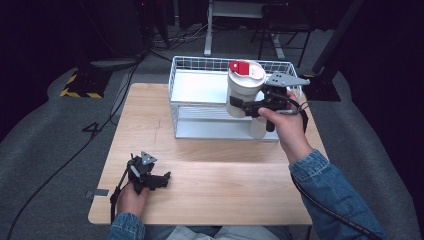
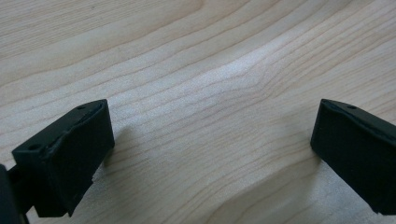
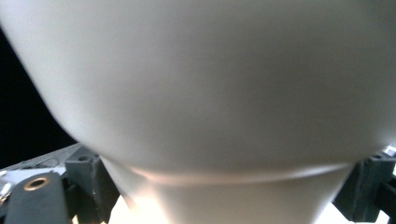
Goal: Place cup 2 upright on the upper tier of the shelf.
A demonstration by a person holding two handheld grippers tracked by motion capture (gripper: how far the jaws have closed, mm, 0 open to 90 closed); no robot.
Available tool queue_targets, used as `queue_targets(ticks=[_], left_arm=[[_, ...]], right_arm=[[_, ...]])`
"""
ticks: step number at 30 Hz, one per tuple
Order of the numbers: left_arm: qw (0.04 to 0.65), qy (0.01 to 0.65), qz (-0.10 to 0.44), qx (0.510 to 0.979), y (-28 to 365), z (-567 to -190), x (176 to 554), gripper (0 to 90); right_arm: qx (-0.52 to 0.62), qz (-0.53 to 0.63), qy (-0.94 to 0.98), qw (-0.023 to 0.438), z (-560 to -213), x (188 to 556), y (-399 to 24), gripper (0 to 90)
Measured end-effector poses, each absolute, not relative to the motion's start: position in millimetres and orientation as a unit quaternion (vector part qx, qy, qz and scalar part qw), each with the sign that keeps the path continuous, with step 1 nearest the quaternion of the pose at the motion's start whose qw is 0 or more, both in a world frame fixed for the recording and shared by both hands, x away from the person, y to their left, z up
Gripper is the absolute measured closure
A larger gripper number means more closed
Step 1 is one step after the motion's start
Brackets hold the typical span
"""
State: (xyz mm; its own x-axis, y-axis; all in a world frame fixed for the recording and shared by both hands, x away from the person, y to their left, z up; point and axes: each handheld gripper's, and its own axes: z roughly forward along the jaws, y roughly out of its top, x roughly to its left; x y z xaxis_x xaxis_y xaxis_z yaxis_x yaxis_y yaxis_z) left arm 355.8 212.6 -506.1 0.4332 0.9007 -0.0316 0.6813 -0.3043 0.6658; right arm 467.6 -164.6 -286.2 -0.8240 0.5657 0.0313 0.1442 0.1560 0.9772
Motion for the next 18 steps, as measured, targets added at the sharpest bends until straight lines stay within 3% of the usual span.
queue_targets(ticks=[18], left_arm=[[0.309, 0.501, 0.176, 0.789, 212.8, -505.9, 355.7, 0.0]], right_arm=[[0.287, 0.589, 0.725, 0.212, -281.9, 526.1, -152.3, 12.9]])
